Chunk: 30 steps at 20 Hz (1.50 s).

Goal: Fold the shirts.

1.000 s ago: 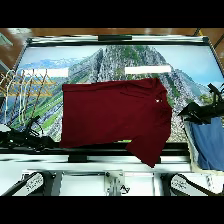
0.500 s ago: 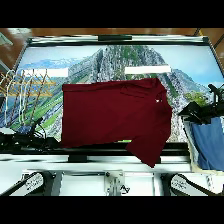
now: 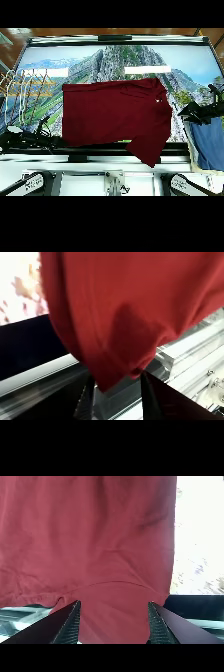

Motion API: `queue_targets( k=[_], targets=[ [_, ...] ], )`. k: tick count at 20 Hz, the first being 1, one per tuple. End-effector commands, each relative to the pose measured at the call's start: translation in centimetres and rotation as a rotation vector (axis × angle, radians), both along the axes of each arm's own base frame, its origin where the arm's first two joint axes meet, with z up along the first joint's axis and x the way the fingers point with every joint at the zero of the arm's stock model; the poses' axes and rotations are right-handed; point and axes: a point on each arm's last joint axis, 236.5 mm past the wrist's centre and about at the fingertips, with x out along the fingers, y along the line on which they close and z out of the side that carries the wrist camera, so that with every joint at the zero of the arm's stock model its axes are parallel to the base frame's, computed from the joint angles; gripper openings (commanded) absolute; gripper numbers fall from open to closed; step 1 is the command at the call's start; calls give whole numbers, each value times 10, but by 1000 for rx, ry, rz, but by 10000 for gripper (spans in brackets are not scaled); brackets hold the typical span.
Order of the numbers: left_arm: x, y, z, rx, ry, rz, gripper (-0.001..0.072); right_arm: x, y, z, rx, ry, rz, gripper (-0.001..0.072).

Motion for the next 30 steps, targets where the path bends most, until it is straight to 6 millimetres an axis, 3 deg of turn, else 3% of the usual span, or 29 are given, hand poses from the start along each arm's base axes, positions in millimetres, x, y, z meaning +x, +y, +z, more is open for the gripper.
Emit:
queue_targets(
  k=[1, 2, 3, 4, 8, 12, 13, 14, 20, 23, 25, 26, 27, 28, 30],
  targets=[
    [-2, 0, -7, 25, 4, -27, 398, 0, 0, 0, 0, 0, 1, 541],
    [-2, 0, -7, 25, 5, -26, 356, 0, 0, 0, 0, 0, 1, 541],
    [-3, 0, -7, 25, 7, -24, 161, 0, 0, 0, 0, 1, 1, 541],
    [-3, 0, -7, 24, 8, -26, 40, -1, 0, 0, -1, 5, 2, 541],
    [-7, -4, 1, -3, 23, -48, 38, -33, -18, -18, -90, 141, 20, 544],
    [-7, -5, 14, -30, 29, -85, 37, -58, 5, -50, -32, 221, 43, 551],
    [-5, -5, 18, -37, 28, -93, 38, -59, 11, -60, -29, 216, 53, 579],
    [-4, -5, 22, -42, 32, -94, 37, -57, 21, -69, -14, 199, 61, 666],
    [5, -3, 34, -47, 25, -96, 37, -55, 33, -106, 38, 245, 36, 664],
    [5, -3, 44, -49, 8, -109, 36, -50, 28, -119, 24, 235, 41, 662],
    [7, 4, 49, -27, -15, -102, 36, -41, 23, -122, 2, 203, 20, 540],
    [9, 9, 51, -12, -23, -89, 35, -38, 23, -122, 2, 192, 11, 540],
    [11, 14, 53, -2, -35, -74, 36, -36, 24, -122, 4, 186, 7, 492],
    [13, 17, 54, 2, -44, -58, 36, -36, 24, -121, 5, 184, 5, 393],
    [14, 20, 55, 5, -46, -41, 36, -38, 28, -119, 21, 185, 22, 379]
  ],
)
